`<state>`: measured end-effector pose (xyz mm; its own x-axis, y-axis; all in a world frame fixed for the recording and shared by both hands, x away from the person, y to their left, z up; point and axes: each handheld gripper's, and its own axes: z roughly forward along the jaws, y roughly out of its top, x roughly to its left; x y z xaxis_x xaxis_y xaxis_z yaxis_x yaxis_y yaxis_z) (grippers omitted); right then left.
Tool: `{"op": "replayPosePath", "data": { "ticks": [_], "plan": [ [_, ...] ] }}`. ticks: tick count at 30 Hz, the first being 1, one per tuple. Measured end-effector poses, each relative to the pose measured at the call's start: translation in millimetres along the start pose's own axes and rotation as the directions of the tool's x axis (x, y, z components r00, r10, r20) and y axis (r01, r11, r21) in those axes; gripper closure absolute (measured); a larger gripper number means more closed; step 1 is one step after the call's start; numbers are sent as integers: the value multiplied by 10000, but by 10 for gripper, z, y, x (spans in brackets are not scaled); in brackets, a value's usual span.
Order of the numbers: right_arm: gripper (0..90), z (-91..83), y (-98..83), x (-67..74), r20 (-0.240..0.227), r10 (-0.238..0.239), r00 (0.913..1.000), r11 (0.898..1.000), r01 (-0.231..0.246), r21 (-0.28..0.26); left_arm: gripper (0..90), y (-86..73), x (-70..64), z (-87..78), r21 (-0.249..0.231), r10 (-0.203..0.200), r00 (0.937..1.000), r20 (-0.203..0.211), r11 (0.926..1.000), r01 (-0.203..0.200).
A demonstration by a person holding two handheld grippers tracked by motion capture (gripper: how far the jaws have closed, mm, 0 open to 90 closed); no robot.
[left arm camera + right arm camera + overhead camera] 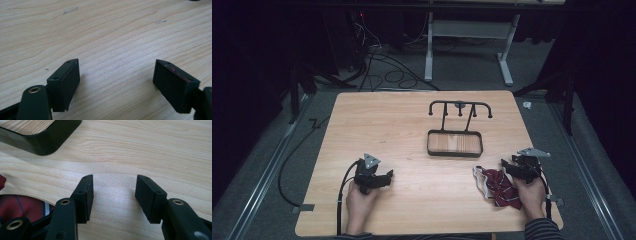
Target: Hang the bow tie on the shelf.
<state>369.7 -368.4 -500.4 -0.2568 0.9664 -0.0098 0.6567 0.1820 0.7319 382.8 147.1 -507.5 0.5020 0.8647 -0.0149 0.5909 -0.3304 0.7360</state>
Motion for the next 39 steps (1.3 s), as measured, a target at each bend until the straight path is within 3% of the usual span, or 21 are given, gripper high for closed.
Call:
{"op": "replayPosePath", "data": {
  "ticks": [27, 33, 39],
  "plan": [
    [483, -2, -2, 2, -39, -35, 10000, 10000, 35, 17, 219, 0, 0, 0, 1, -2, 10000, 1, 10000, 2],
    [533, -13, 0, -7, -68, 68, 10000, 10000, -68, 39, 219, 0, 0, 0, -1, -4, 10000, 1, 10000, 4],
    [565, -156, 59, 6, -518, 170, 9985, 9994, -186, -308, 219, 0, 0, 0, -4, -5, 10000, -1, 10000, 5]
  ]
}}
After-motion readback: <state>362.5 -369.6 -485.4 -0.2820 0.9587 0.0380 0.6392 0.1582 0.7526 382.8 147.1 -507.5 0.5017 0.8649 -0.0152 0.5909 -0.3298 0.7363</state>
